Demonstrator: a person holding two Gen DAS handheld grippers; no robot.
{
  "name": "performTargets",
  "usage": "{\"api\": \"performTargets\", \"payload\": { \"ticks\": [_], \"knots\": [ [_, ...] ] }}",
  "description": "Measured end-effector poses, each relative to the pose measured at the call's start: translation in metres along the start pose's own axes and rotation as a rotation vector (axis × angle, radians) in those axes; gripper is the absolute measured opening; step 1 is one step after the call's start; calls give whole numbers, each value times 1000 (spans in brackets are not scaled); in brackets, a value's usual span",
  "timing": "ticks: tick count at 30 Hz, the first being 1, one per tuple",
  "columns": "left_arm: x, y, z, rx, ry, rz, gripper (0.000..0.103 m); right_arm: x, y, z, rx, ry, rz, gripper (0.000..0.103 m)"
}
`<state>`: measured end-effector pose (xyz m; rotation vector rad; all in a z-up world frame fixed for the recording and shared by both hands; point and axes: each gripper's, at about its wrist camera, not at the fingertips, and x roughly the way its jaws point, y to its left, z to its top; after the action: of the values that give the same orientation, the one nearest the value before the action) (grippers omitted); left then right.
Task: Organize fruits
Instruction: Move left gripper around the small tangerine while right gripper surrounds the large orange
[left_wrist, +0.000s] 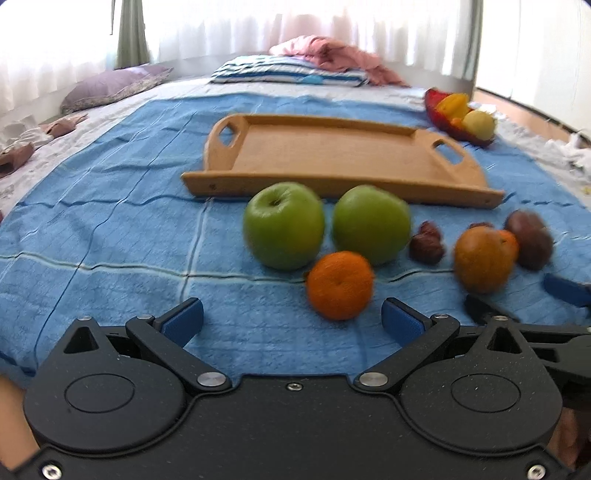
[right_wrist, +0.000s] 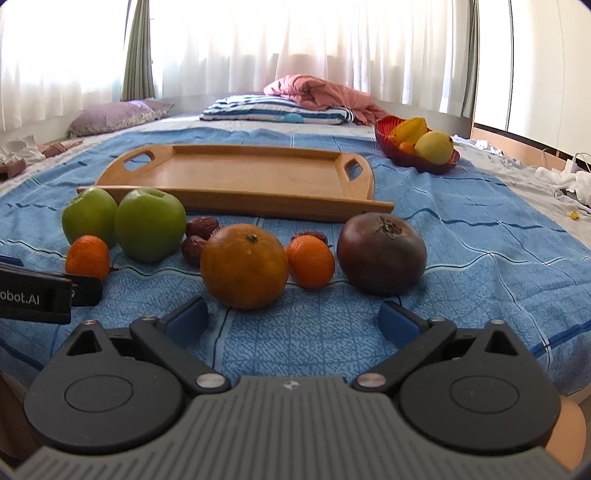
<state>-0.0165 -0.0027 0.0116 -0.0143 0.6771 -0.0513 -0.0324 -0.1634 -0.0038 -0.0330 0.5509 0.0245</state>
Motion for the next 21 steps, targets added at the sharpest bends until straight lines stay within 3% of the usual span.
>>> {"api": "performTargets", "payload": {
  "ticks": [4, 9, 12, 15, 21],
  "knots": [
    [-13, -9, 1, 38, -54, -37, 92, -4, 1, 1, 14, -26, 30, 91],
    [-24, -17, 3, 61, -78, -68, 64, -9, 3, 2, 31, -66, 81, 76],
    [-24, -17, 4, 54, -68, -89, 53, -9, 1, 5, 56, -71, 120, 68],
    [-21, -17, 4, 51, -60, -85, 51, -8, 1, 8, 76, -70, 134, 61],
    [-14, -13, 4, 24, -47, -63, 51, -6, 5, 10, 68, -76, 135, 59]
  ]
}}
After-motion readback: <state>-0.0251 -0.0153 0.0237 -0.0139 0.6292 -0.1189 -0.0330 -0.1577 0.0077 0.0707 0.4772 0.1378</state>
